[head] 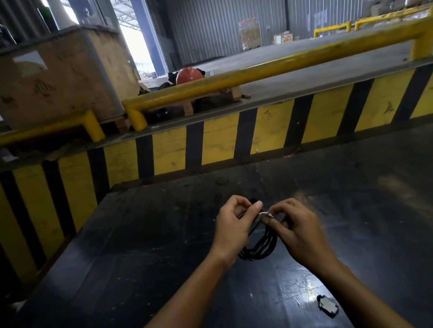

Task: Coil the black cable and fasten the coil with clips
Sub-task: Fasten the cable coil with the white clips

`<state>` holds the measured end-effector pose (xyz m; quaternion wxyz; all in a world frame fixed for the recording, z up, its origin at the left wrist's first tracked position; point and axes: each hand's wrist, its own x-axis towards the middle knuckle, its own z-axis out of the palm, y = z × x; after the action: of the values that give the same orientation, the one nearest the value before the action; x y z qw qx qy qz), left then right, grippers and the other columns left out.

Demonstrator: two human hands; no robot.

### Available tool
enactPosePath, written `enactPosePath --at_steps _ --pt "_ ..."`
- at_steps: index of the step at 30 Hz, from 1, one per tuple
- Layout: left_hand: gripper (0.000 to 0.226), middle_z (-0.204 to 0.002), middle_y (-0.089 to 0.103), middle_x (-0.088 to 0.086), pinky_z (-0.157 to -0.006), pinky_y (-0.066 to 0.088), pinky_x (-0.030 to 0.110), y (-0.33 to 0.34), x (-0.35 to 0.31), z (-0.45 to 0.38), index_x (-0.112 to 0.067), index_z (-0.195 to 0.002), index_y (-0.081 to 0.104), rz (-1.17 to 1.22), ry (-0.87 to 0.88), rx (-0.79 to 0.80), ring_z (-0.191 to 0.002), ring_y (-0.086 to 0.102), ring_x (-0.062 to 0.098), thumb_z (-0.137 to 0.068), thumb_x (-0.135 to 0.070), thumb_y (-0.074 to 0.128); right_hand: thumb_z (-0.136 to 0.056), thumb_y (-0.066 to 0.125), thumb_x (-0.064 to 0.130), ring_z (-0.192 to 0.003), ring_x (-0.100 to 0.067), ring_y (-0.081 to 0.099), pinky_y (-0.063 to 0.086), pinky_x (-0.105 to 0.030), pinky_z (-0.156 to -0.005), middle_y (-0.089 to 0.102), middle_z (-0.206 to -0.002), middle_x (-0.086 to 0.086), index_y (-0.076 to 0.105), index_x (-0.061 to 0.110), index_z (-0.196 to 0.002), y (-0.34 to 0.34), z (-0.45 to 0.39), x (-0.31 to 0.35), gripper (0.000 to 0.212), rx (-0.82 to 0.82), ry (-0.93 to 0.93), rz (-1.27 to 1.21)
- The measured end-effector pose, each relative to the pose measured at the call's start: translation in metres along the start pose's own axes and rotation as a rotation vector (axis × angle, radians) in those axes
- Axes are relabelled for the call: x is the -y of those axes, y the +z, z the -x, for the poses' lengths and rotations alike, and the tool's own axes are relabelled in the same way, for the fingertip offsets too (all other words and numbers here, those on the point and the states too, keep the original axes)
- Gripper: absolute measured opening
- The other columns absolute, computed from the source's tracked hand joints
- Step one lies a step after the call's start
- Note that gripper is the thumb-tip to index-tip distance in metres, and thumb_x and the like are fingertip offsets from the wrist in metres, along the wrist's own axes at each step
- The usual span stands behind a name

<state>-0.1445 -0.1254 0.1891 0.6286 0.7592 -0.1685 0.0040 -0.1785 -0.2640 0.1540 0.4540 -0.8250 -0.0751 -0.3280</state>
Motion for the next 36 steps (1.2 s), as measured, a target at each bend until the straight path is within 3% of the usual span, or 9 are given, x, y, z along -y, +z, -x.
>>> enactPosePath --at_steps 9,12,20,23,26,30,32,34,36 --pt "0.024 -0.047 0.056 -0.014 -0.042 0.034 0.012 0.000 0.006 0.000 -0.010 -0.084 0.069 -0.041 0.045 -0.001 -0.039 0.047 -0.002 -0.094 -0.026 0.053 -0.079 0.073 0.020 -0.073 -0.006 0.056 0.039 -0.007 -0.058 0.060 -0.076 0.007 0.065 0.018 -0.078 0.001 -0.001 -0.003 0.008 0.009 0.010 -0.040" --pt "0.013 -0.064 0.063 -0.011 -0.046 0.037 0.014 -0.001 0.008 -0.002 -0.014 -0.099 0.065 -0.085 0.042 -0.007 -0.044 0.051 -0.003 -0.092 -0.021 0.057 -0.079 0.073 0.021 -0.072 -0.007 0.057 0.039 -0.007 -0.057 0.060 -0.077 0.005 0.066 0.019 -0.078 0.000 -0.001 -0.003 0.007 0.015 0.009 -0.060" --pt "0.031 -0.086 0.070 0.008 -0.046 0.041 0.012 -0.005 0.008 -0.002 -0.016 -0.123 0.041 -0.140 0.054 0.089 -0.049 0.055 -0.003 -0.094 -0.011 0.051 -0.081 0.071 0.017 -0.072 -0.010 0.055 0.043 -0.015 -0.060 0.059 -0.091 0.006 0.064 0.026 -0.074 -0.002 -0.003 -0.004 0.013 0.089 0.091 -0.213" --pt "0.037 -0.090 0.071 0.015 -0.065 0.055 0.032 -0.008 0.010 -0.002 -0.021 -0.129 0.039 -0.222 0.136 0.149 -0.071 0.066 0.016 -0.094 -0.014 0.048 -0.081 0.070 0.015 -0.076 -0.006 0.057 0.044 -0.018 -0.067 0.063 -0.102 0.005 0.064 0.028 -0.072 -0.001 -0.006 -0.006 0.017 0.116 0.197 -0.297" --pt "0.043 -0.085 0.066 0.021 -0.081 0.049 0.050 -0.012 0.016 -0.002 -0.023 -0.134 0.037 -0.240 0.143 0.210 -0.081 0.062 0.032 -0.092 -0.017 0.045 -0.082 0.068 0.012 -0.088 -0.011 0.063 0.049 -0.023 -0.079 0.068 -0.107 -0.004 0.066 0.017 -0.072 0.001 -0.007 -0.006 0.011 0.175 0.351 -0.486" --pt "0.044 -0.077 0.058 0.025 -0.078 0.046 0.055 -0.015 0.028 -0.005 -0.036 -0.131 0.037 -0.242 0.126 0.264 -0.071 0.056 0.034 -0.089 -0.026 0.043 -0.082 0.068 0.007 -0.077 -0.020 0.059 0.046 -0.034 -0.075 0.064 -0.078 -0.015 0.067 0.010 -0.074 0.006 -0.003 -0.007 0.008 0.207 0.441 -0.612" --pt "0.043 -0.066 0.053 0.015 -0.064 0.046 0.045 -0.016 0.030 -0.003 -0.033 -0.132 0.038 -0.252 0.096 0.280 -0.059 0.051 0.023 -0.091 -0.023 0.043 -0.080 0.069 0.004 -0.071 -0.016 0.057 0.046 -0.030 -0.070 0.062 -0.071 -0.009 0.066 0.011 -0.072 0.009 -0.001 -0.005 0.011 0.166 0.465 -0.623" --pt "0.039 -0.063 0.050 0.000 -0.049 0.039 0.018 -0.015 0.030 0.000 -0.024 -0.134 0.038 -0.196 0.035 0.285 -0.047 0.044 0.001 -0.096 -0.015 0.041 -0.078 0.071 0.001 -0.065 -0.010 0.058 0.049 -0.023 -0.064 0.061 -0.067 -0.005 0.064 0.012 -0.076 0.013 0.001 -0.004 0.013 0.093 0.449 -0.597" --pt "0.033 -0.072 0.056 0.000 -0.041 0.033 0.011 -0.012 0.032 0.005 -0.021 -0.130 0.042 -0.085 -0.068 0.273 -0.041 0.042 0.001 -0.098 -0.014 0.040 -0.076 0.072 0.000 -0.063 -0.009 0.063 0.052 -0.019 -0.061 0.065 -0.068 -0.007 0.061 0.015 -0.091 0.016 0.003 -0.002 0.024 0.027 0.437 -0.583"
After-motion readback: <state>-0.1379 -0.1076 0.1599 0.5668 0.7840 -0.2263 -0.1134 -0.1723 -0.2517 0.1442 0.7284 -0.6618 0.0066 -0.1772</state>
